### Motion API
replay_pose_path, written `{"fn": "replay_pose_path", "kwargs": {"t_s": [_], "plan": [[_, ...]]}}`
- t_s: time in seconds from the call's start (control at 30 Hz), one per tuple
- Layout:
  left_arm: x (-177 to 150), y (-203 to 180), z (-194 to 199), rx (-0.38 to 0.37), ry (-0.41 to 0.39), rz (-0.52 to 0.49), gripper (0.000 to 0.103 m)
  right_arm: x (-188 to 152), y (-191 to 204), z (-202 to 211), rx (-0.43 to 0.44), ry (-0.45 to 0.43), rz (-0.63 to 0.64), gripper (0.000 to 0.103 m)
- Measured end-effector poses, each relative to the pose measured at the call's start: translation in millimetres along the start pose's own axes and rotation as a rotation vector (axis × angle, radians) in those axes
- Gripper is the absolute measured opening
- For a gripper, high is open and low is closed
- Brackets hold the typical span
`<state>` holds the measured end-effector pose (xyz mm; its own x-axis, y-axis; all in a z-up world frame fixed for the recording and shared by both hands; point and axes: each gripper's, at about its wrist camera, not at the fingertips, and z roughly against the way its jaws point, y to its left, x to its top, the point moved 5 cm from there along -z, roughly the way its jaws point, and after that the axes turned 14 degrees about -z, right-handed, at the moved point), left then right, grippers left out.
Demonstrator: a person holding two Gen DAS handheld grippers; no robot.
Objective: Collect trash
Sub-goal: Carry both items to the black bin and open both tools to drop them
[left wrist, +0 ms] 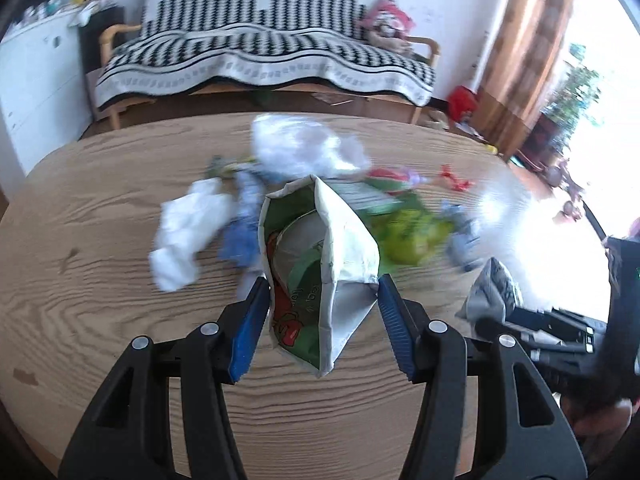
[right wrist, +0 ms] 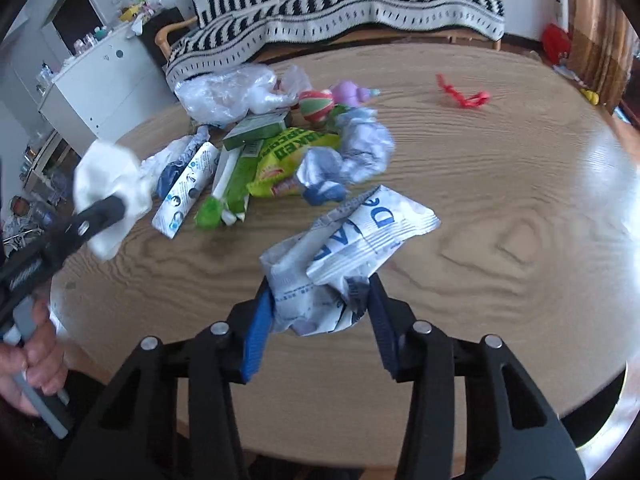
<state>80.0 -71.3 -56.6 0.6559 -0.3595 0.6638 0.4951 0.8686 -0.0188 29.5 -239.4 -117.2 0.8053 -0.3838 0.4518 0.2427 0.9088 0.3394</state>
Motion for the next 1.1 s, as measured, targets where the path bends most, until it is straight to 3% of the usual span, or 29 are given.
{"fn": "replay_pose_path", "kwargs": {"t_s": [0.17,0.37,0.53,0.7,0.9,1.1], "plan": [[23.9,-68.0,15.8,-0.069,-0.054,-0.062,0.055,-14.4,-53.6,53.8,-0.06,-0.1,-0.092,0.045],[40.3,-207.1,25.9,-0.259,-0.129,-0.195,0.055,-33.8,-160.6,151.1,-0.198,-0.231,-0.245,0.045],[22.3,-334.1,2.9,-0.442,-0.056,-0.336,0.055,-52.4,-273.0,220.0,-0.301,-0.321,-0.441,0.045],[-9.1,-440.8,-21.1,-0.614,0.016,-0.446,0.055,-81.5,-361.2,245.4,-0.367,-0.345,-0.605,0.045],[-40.4,-516.9,-68.6,-0.687,0.085,-0.556,0.055,-115.2,-428.4,246.9,-0.4,-0.332,-0.719,0.045],[-60.0,-551.7,-119.8,-0.662,0.128,-0.628,0.055,-136.4,-455.9,244.3,-0.41,-0.322,-0.78,0.045]]}}
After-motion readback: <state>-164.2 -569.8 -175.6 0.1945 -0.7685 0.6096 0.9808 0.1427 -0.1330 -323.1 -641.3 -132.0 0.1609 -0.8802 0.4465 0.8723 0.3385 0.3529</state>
